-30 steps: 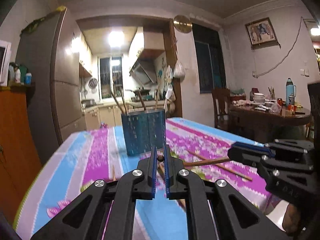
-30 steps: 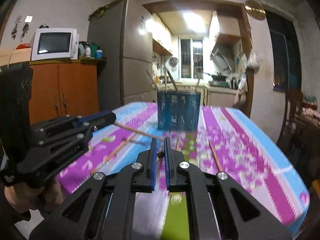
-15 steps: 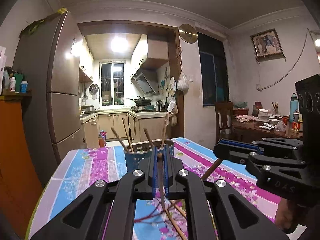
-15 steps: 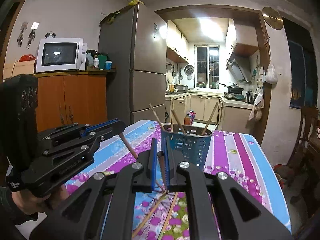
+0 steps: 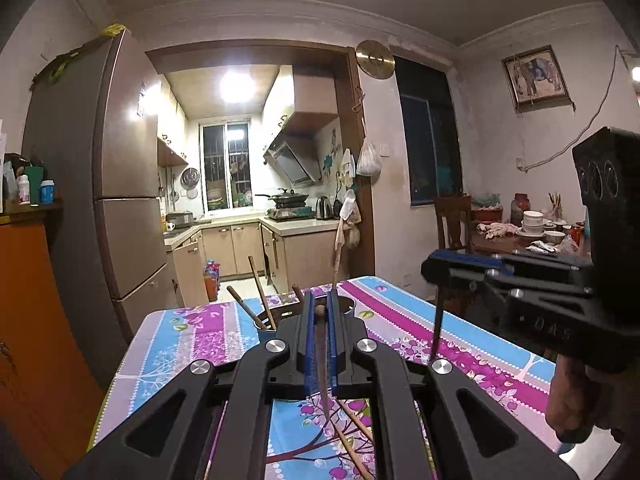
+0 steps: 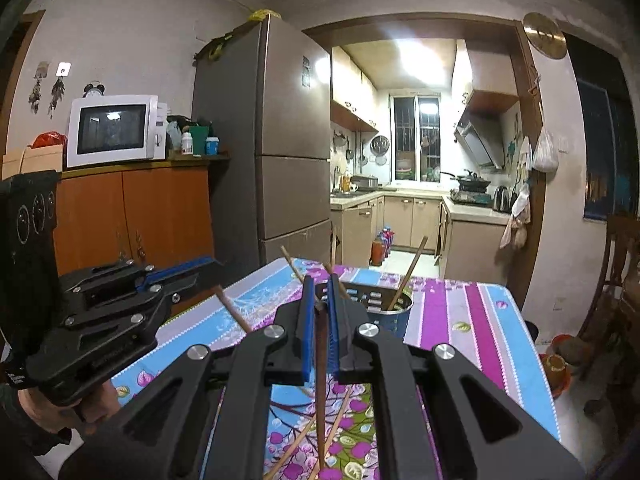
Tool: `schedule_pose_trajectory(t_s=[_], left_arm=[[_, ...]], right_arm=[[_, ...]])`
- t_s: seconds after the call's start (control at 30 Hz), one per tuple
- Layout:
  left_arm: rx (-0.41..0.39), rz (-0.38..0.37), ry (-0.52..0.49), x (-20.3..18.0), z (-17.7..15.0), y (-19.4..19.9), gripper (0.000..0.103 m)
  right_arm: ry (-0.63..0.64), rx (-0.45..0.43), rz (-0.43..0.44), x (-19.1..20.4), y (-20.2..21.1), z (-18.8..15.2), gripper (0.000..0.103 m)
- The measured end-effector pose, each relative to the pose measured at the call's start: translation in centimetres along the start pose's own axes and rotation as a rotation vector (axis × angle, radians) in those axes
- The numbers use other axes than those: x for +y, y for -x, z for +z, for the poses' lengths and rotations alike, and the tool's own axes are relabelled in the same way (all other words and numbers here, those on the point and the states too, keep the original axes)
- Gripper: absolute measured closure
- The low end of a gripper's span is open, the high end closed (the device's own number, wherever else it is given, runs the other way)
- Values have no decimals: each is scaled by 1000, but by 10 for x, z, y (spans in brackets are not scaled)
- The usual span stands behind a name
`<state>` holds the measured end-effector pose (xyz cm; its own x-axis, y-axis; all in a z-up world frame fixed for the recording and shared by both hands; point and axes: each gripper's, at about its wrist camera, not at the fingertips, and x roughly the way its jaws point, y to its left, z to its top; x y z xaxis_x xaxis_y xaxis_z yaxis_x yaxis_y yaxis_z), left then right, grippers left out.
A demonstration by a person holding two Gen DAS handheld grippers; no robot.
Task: Organize utensils
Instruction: 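Lift both held chopsticks and carry them over the blue holder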
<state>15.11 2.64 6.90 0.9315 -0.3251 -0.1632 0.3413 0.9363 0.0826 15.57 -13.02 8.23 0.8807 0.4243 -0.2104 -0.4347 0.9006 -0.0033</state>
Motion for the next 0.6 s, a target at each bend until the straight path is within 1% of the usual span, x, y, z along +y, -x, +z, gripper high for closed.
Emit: schedule_pose_trajectory(t_s=[0.13, 0.43, 0.6], left_arm=[[31, -3, 19, 6, 15, 7, 96], [176, -37, 21, 22, 42, 3, 96], [200, -21, 24, 29, 56, -4, 96]], right_arm=[[-3, -19, 0, -3, 2, 8, 98], [-33, -37, 21, -19, -7, 26, 98], [-39, -55, 14, -27, -14, 40, 98]])
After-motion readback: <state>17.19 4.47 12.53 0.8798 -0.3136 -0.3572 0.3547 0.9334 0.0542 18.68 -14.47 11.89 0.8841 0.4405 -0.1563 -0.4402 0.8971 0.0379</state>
